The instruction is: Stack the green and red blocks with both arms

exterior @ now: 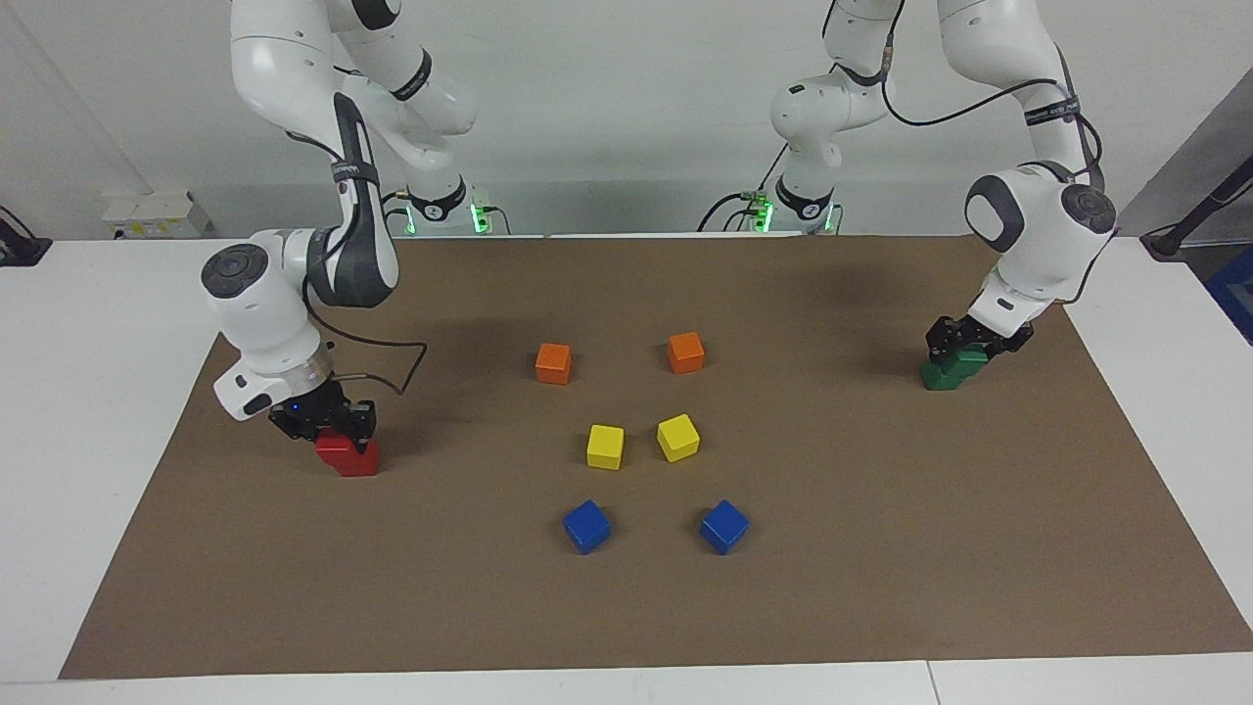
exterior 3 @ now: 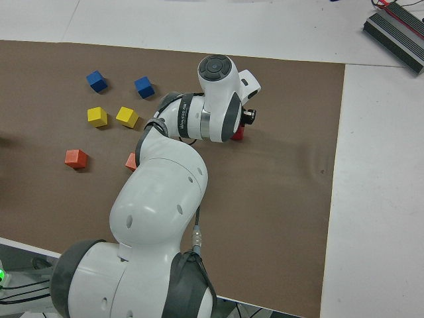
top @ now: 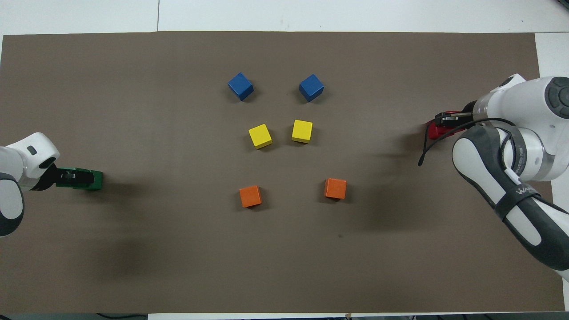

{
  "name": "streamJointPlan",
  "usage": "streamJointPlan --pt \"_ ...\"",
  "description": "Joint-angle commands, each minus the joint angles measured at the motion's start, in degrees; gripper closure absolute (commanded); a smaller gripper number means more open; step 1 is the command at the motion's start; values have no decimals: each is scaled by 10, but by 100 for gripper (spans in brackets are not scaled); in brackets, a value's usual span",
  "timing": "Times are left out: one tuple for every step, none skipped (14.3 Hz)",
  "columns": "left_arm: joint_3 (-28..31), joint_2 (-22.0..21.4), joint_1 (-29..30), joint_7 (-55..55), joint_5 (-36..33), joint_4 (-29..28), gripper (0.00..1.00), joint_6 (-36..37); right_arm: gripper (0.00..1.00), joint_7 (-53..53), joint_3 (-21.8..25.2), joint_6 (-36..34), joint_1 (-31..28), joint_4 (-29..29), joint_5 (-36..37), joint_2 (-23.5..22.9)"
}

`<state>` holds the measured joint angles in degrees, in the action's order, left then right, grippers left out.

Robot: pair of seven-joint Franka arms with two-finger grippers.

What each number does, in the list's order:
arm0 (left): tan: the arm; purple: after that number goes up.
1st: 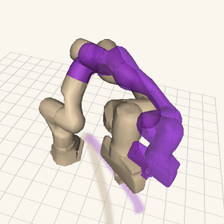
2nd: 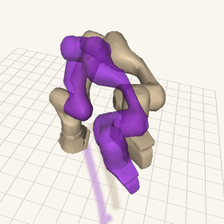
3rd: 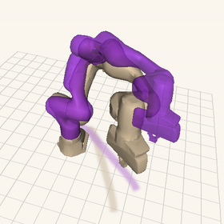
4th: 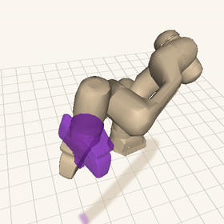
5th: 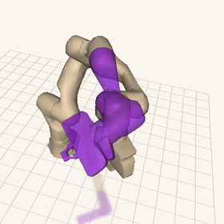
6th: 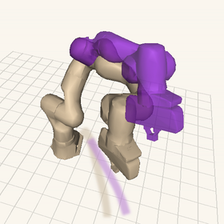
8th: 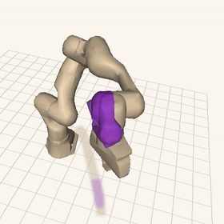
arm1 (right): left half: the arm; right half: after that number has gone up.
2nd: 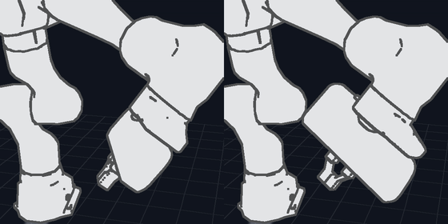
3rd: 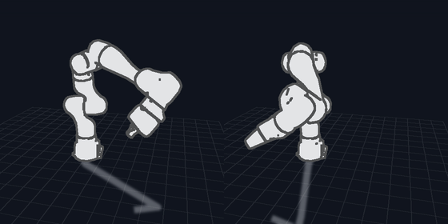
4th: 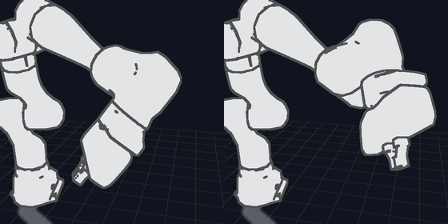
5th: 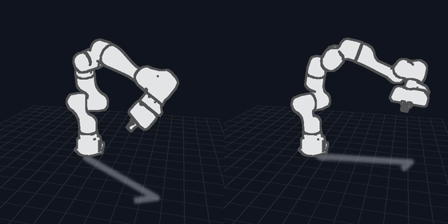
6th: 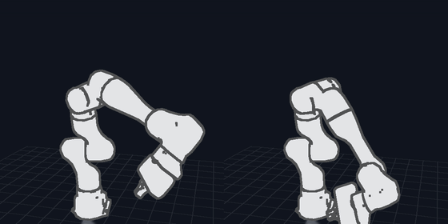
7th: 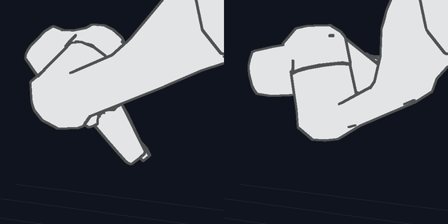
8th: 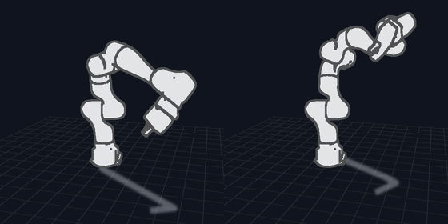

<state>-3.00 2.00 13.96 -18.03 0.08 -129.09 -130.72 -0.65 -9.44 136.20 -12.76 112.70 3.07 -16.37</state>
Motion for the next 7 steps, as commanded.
streamJointPlan --pt "-4 -16 6 -2 4 23 0 47 100 -5 -7 11 -8 23 8 9" --pt "-4 -16 7 -4 3 54 0 89 100 -5 -7 9 -8 23 8 9" --pt "-4 -15 7 -5 3 94 0 134 100 -5 -7 9 -8 23 8 9" --pt "-4 -15 5 -3 3 134 0 172 100 -5 -7 8 -8 24 8 9" --pt "-5 -16 5 0 3 171 0 206 100 -5 -7 8 -8 24 8 9" --pt "-5 -22 5 4 3 202 0 228 100 -5 -7 7 -8 24 8 9" --pt "-5 -29 4 9 3 225 0 240 100 -5 -7 7 -8 25 8 9"
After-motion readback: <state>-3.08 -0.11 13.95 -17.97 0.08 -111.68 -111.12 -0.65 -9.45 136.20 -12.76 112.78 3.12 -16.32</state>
